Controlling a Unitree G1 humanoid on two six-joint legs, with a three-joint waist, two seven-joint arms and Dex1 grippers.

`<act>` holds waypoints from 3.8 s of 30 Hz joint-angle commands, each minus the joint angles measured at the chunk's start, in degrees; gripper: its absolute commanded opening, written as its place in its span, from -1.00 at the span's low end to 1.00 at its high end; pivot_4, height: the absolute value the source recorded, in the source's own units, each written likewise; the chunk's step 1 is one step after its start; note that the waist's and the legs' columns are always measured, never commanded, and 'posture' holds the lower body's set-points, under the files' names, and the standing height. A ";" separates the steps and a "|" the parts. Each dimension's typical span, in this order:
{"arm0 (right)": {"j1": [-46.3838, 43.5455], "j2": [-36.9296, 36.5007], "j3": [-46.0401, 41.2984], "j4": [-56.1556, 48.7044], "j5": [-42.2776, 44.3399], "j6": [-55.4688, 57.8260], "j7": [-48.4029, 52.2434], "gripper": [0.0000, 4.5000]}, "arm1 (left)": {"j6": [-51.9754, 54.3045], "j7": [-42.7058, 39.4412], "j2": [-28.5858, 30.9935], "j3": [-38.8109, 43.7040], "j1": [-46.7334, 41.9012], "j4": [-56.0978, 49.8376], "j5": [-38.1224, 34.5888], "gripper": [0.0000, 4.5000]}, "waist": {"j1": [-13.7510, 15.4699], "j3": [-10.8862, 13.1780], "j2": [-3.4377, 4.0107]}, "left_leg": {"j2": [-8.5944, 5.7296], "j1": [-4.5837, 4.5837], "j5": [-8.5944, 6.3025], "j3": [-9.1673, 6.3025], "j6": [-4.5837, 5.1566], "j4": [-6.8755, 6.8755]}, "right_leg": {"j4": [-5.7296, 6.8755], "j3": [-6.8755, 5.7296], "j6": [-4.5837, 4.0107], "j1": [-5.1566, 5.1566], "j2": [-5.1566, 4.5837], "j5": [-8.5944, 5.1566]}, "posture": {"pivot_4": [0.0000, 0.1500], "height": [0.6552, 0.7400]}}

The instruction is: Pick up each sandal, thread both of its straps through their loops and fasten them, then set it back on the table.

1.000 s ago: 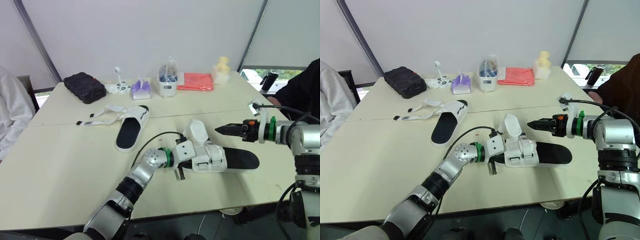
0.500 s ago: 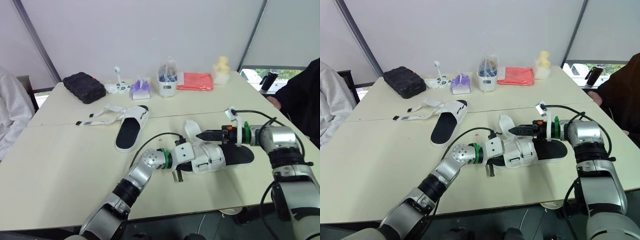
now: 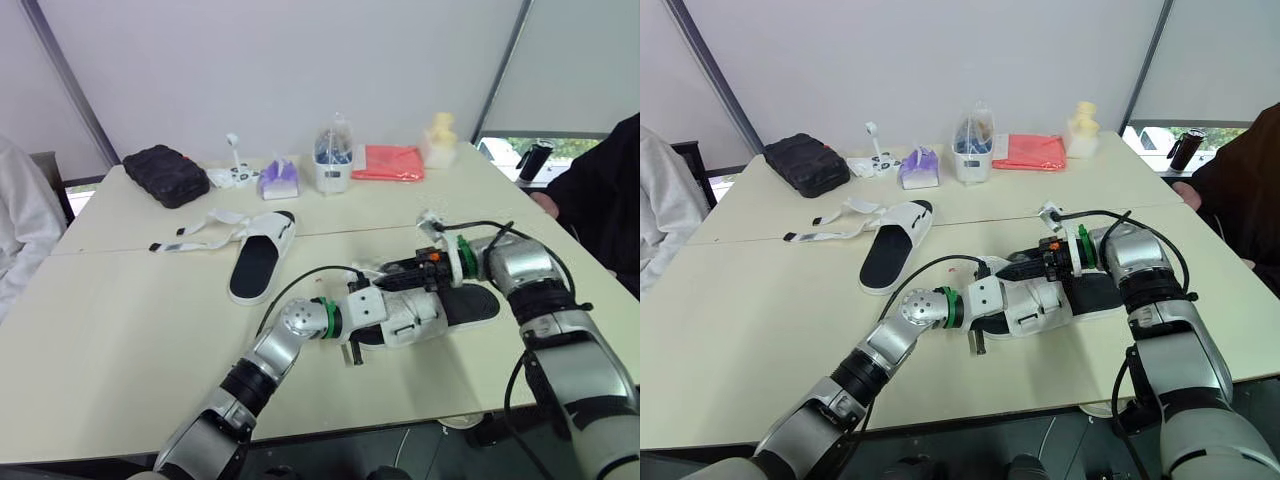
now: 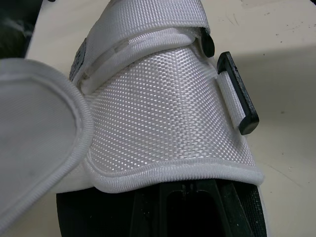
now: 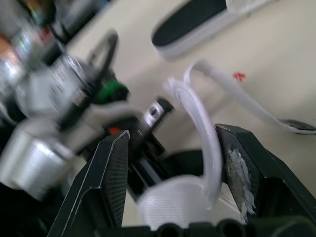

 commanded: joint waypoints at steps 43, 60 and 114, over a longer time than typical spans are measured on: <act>-15.14 7.81 -10.26 10.01 10.11 22.68 -9.28 0.59 | -0.65 2.09 -3.55 -1.46 -1.28 11.37 1.74 -1.00 | 0.64 -0.01 0.01 | -0.17 0.00 0.00 -0.15 -0.01 0.12 | 0.05 0.00 -0.03 0.11 -0.09 0.02 | 1.00 1.00; -18.45 11.22 -13.96 16.65 6.63 15.18 -17.29 -0.46 | -0.86 2.69 -3.36 -0.75 -1.61 11.85 1.91 -1.00 | 0.63 -0.01 0.00 | -0.22 0.00 0.01 -0.17 -0.02 0.17 | 0.11 0.00 -0.02 0.11 -0.11 0.02 | 1.00 1.00; 61.42 -30.99 -30.81 -57.20 53.39 20.18 -32.20 0.77 | -7.89 -3.04 -3.85 2.85 -6.52 20.80 -2.58 -1.00 | 0.72 0.30 -0.55 | 0.17 0.81 -0.18 0.06 0.26 -0.04 | -0.24 -0.01 -0.12 1.04 -0.02 -0.35 | 1.00 1.00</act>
